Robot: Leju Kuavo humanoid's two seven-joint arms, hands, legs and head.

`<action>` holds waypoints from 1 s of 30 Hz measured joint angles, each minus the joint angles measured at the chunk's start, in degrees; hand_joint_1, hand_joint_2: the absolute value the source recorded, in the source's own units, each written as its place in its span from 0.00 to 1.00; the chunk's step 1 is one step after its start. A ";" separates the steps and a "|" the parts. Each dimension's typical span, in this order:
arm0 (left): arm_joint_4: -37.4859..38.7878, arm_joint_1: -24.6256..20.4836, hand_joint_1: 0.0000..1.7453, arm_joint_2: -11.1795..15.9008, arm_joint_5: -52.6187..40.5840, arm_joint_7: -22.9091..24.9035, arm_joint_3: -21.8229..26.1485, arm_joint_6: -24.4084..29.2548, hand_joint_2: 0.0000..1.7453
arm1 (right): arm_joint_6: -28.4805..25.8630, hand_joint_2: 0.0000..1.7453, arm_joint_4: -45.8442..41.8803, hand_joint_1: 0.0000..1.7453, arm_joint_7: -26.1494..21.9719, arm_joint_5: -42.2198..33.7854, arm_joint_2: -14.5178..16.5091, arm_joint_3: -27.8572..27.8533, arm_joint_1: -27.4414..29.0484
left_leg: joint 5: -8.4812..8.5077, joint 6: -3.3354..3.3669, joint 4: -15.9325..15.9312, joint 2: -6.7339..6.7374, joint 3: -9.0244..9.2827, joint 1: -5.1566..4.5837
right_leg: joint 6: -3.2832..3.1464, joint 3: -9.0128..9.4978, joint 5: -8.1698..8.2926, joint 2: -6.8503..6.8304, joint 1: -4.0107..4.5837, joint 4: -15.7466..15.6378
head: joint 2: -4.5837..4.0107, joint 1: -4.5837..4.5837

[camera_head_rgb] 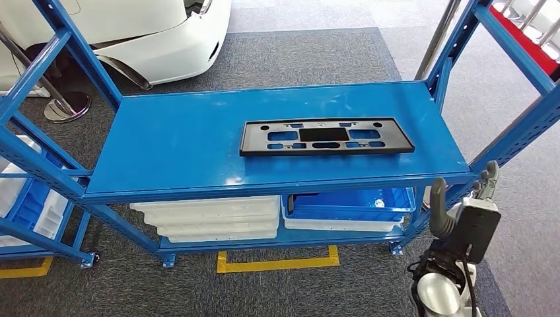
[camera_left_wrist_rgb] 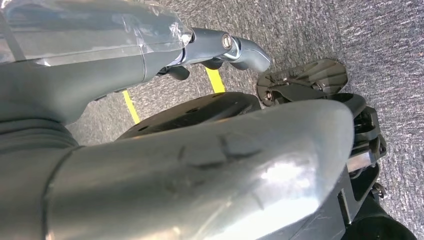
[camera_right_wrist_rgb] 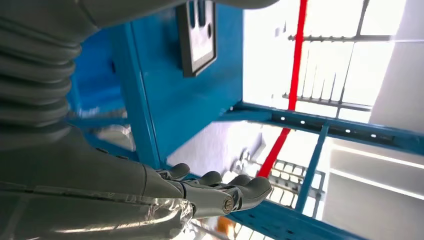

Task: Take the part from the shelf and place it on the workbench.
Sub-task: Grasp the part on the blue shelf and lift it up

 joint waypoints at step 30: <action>0.13 -0.39 0.00 0.11 0.76 1.27 -0.94 -1.28 0.00 | 52.34 1.00 0.52 0.00 43.79 43.10 -23.71 4.76 -13.00 | 0.00 0.01 0.02 0.05 -0.06 -0.05 | 0.08 -0.06 0.11 0.02 -0.12 0.00 | -0.01 0.09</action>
